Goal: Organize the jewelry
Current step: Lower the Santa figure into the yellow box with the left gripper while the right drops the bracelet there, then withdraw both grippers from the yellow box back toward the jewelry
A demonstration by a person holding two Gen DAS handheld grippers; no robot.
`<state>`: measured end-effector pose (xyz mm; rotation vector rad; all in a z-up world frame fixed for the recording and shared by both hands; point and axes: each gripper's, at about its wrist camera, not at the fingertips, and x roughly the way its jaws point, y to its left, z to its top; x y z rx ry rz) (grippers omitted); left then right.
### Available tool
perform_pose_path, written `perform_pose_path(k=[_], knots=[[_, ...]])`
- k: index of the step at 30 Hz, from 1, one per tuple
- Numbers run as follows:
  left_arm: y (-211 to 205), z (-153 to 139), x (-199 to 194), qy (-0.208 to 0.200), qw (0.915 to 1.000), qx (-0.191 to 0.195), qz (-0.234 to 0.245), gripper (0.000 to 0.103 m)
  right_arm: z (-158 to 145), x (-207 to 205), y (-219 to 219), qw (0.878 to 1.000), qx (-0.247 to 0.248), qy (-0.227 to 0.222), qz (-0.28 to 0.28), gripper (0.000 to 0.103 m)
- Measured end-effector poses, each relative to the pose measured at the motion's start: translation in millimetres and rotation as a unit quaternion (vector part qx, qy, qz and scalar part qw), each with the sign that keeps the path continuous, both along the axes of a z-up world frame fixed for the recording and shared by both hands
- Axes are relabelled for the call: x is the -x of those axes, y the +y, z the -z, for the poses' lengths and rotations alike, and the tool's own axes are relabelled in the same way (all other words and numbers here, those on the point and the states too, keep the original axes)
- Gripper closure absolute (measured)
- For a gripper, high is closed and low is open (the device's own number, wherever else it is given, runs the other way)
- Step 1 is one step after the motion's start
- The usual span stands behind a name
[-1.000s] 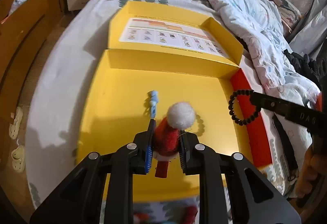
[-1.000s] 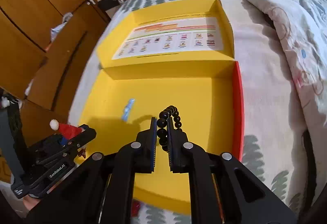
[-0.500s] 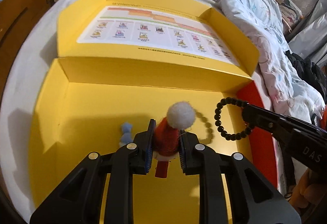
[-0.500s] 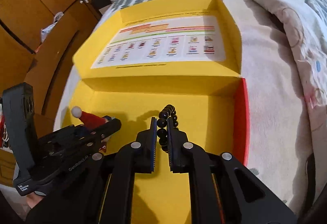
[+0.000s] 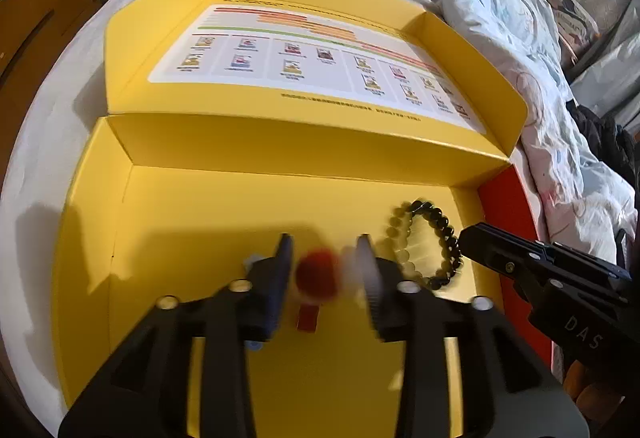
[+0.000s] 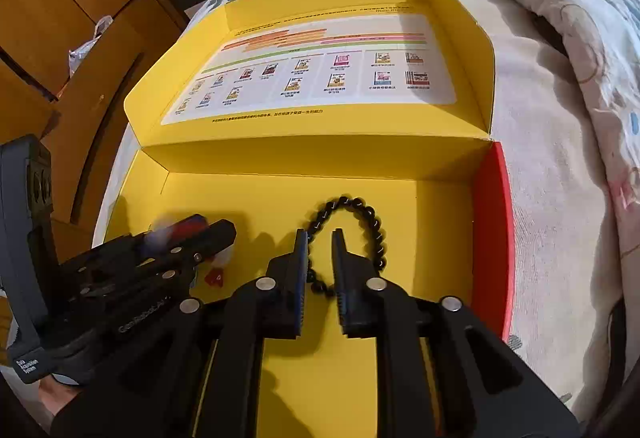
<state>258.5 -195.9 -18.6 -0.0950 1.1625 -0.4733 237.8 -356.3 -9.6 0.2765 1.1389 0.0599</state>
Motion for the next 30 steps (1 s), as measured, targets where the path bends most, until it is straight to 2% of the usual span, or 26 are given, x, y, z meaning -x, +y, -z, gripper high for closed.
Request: perform_pose_path(k=[6, 7, 9, 11, 16, 21, 24, 26, 30], knots=[[10, -9, -3, -0.009, 0.9998, -0.007, -0.016, 0.044, -8, 2, -1, 1.000, 0.011, 0.002, 0.006, 0.080], [12, -11, -3, -0.010, 0.9997, -0.010, -0.019, 0.039, -10, 3, -3, 1.000, 0.015, 0.006, 0.009, 0.075], [20, -20, 0, -0.017, 0.9994, -0.017, -0.027, 0.037, -15, 7, -7, 1.000, 0.022, 0.008, 0.017, 0.057], [30, -35, 4, -0.027, 0.9986, -0.020, -0.040, 0.028, -26, 14, -12, 0.999, 0.033, 0.001, 0.028, 0.033], [50, -80, 27, -0.068, 0.9948, -0.030, -0.070, 0.013, -64, 40, -19, 0.995, 0.079, -0.018, 0.057, 0.006], [61, -118, 62, -0.119, 0.9861, -0.086, -0.077, 0.006, -104, 79, -15, 0.988, 0.140, -0.039, 0.049, 0.003], [72, -130, 87, -0.153, 0.9780, -0.109, -0.091, 0.006, -119, 103, -19, 0.986, 0.149, -0.046, 0.064, 0.003], [80, -129, 101, -0.154, 0.9760, -0.120, -0.097, 0.006, -120, 120, -23, 0.986, 0.140, -0.040, 0.077, 0.003], [97, -120, 123, -0.129, 0.9802, -0.108, -0.105, 0.006, -115, 156, -26, 0.986, 0.130, -0.040, 0.099, 0.003]])
